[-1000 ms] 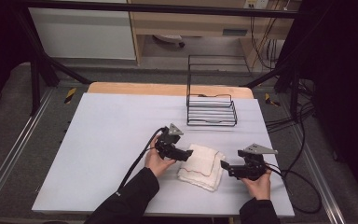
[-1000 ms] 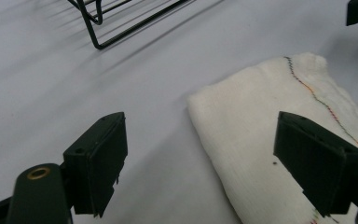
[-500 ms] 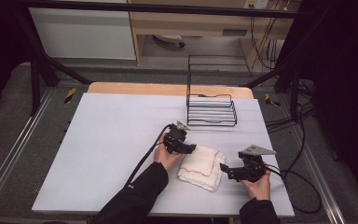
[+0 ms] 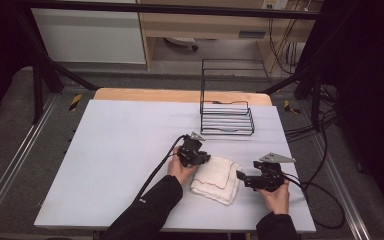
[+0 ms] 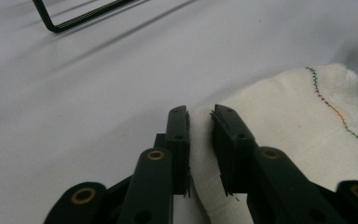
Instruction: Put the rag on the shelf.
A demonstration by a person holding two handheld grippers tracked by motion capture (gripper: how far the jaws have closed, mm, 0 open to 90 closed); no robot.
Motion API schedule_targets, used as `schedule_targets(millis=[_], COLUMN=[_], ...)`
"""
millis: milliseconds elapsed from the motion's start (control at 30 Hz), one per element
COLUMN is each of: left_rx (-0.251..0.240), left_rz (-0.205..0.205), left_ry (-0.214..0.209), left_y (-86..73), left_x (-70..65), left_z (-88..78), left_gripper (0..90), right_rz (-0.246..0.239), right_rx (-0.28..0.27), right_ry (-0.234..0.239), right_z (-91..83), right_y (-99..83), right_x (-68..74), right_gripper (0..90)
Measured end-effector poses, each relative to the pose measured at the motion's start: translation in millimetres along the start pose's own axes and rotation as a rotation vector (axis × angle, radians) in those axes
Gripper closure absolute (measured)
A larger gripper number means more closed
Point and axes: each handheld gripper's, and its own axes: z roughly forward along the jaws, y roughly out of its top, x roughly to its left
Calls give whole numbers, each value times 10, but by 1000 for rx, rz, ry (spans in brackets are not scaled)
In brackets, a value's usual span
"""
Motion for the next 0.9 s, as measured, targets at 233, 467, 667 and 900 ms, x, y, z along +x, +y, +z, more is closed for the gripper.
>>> schedule_targets(millis=[233,467,667,900], left_rx=[-17,-19,-28,-44], left_rz=[4,32,38,58], left_ry=[-14,-4,-4,6], left_y=[-29,-37,-50,-68], left_x=[6,-8,-8,-25], left_z=[8,8,7,7], left_gripper=[799,805,805,805], right_rz=[17,17,23,82], right_rx=[13,48,59,77], right_ry=[-30,-35,-27,30], right_z=[165,281,309,312], right_y=[63,74,55,56], right_x=[-23,-14,44,71], right_gripper=[283,405,498,701])
